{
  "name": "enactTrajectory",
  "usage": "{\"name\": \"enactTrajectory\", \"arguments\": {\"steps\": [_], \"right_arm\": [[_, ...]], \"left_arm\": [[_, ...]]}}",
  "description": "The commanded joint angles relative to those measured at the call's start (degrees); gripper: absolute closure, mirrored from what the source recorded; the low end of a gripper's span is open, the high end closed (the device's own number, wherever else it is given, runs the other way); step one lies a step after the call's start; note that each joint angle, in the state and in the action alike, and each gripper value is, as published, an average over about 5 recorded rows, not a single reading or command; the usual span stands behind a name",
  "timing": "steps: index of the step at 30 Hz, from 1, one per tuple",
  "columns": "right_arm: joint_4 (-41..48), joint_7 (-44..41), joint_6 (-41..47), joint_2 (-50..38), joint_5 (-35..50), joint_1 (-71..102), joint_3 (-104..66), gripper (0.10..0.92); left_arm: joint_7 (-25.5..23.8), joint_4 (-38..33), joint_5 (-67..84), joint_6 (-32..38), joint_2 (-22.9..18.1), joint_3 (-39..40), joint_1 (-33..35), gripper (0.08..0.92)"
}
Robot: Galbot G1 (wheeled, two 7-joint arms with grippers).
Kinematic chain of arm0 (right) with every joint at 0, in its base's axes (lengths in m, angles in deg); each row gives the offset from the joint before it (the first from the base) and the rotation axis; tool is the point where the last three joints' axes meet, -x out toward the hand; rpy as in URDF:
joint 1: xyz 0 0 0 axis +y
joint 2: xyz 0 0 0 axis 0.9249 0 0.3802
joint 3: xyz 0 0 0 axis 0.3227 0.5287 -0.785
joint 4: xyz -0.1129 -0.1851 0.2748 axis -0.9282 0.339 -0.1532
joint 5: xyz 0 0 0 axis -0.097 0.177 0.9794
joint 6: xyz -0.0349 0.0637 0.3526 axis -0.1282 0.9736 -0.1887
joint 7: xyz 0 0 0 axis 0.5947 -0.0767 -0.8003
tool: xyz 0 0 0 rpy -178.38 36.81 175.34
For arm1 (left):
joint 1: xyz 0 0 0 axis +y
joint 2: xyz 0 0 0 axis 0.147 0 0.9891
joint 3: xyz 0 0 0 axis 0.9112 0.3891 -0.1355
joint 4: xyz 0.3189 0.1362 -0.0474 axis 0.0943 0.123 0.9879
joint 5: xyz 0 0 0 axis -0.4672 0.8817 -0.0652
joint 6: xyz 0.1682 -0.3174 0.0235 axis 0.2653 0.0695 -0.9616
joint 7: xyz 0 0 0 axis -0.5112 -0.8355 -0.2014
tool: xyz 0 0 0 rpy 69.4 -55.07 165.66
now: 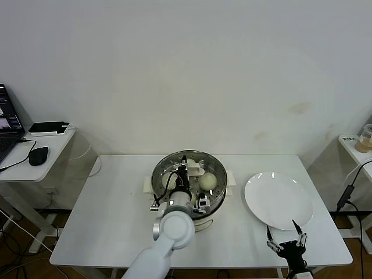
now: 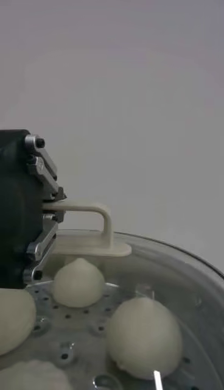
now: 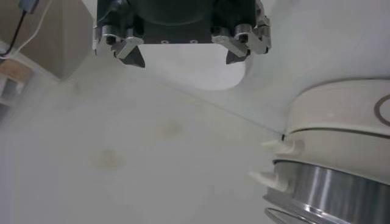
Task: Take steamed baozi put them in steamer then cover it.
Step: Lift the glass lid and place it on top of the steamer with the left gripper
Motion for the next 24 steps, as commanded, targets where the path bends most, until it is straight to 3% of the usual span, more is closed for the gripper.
{"name": "enactTrajectory", "arguments": {"steps": [1,24], "right_arm": [[0.3,0.0,-0.1,-0.1,-0.2,-0.1,0.2,0.203],[0.6,0.0,-0.4,-0.2,-0.5,-0.1,0.7,0.203]], "left_arm": [[0.2,1.1,-1.5,0.2,-0.9,-0.1,0.9,0.85],[2.0,3.3,-2.9,1.6,-1.8,-0.8,0.1,0.85]]}}
